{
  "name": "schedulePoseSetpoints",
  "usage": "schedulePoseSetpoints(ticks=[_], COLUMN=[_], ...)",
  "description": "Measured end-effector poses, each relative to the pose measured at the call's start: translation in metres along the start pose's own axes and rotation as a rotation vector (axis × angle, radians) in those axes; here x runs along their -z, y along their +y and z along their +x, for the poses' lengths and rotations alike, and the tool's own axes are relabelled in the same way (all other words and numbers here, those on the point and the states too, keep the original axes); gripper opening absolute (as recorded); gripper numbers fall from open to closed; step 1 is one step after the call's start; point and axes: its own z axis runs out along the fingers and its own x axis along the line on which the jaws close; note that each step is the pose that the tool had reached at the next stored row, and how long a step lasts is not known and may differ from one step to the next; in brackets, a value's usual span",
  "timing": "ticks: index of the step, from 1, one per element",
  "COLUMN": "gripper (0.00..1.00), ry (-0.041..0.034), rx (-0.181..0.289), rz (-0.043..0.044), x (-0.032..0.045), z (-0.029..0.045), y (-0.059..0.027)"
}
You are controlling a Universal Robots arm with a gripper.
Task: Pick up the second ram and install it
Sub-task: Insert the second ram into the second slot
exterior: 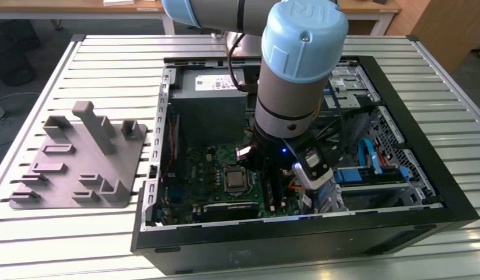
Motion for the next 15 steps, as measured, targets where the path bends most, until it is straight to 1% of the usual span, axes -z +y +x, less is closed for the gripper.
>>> schedulePoseSetpoints(ticks=[4, 15], gripper=[0.14, 0.14], ry=[-0.0001, -0.0008], rx=[0.0, -0.015], rz=[-0.0005, 0.0031], x=[0.001, 0.0005], z=[0.0, -0.0003], y=[0.0001, 0.0])
